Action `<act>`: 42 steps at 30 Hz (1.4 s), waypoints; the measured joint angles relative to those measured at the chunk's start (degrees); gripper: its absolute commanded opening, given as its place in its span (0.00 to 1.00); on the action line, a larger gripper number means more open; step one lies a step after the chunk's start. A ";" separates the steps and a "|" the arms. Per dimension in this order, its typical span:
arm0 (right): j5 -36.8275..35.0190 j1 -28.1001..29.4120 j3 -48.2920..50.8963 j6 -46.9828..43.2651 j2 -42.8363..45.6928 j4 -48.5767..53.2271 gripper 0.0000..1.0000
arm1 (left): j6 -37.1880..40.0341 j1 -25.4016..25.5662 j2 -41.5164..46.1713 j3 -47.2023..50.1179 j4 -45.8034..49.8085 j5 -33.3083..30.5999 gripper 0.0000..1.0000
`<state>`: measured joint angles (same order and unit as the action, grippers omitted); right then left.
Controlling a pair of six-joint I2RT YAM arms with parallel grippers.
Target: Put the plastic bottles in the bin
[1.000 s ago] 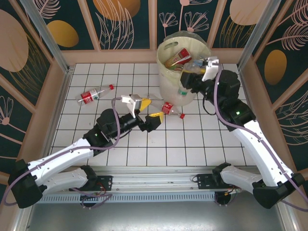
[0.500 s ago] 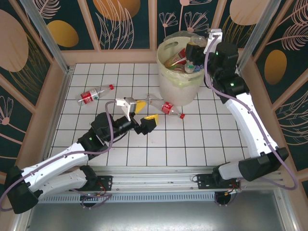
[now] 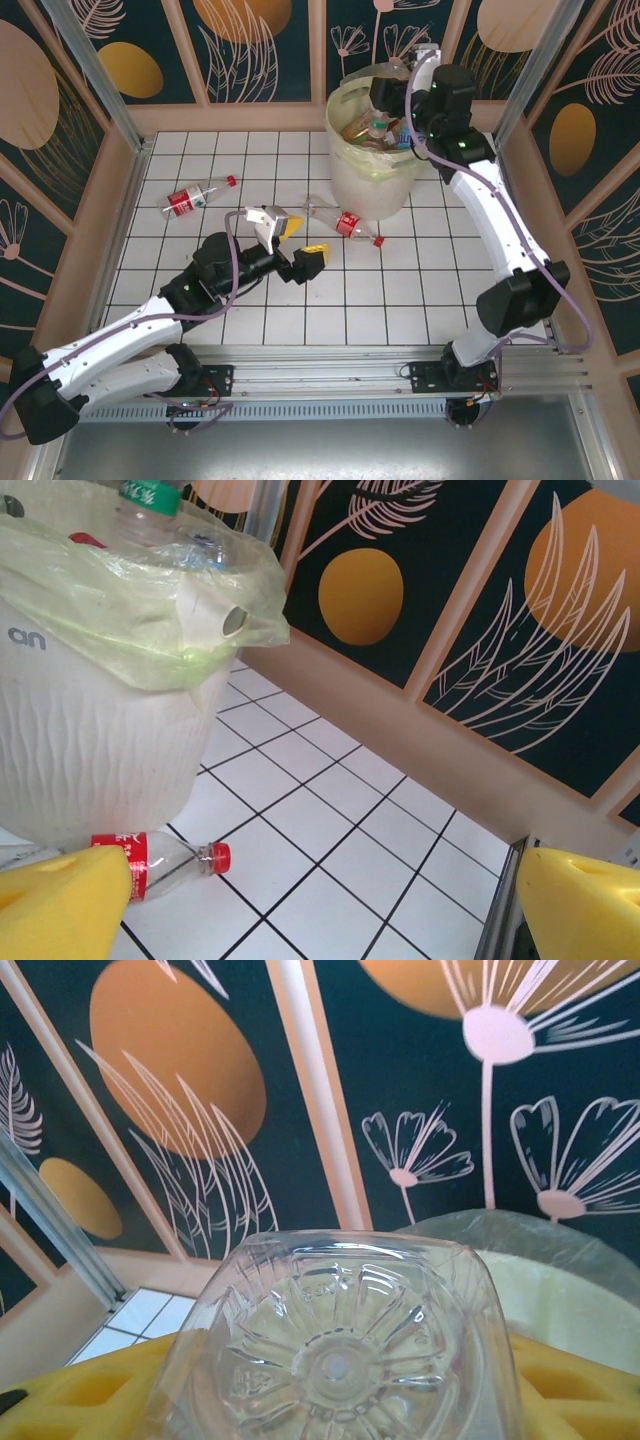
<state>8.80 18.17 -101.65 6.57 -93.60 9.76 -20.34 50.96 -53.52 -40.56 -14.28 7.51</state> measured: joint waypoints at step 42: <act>8.46 -4.92 6.45 4.70 5.64 9.31 0.99 | 2.82 0.00 -3.65 -1.14 5.77 -0.50 0.99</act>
<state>17.26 13.26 -95.20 11.27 -87.96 19.07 -17.52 50.96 -57.17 -41.69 -8.51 7.01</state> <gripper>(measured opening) 0.989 0.985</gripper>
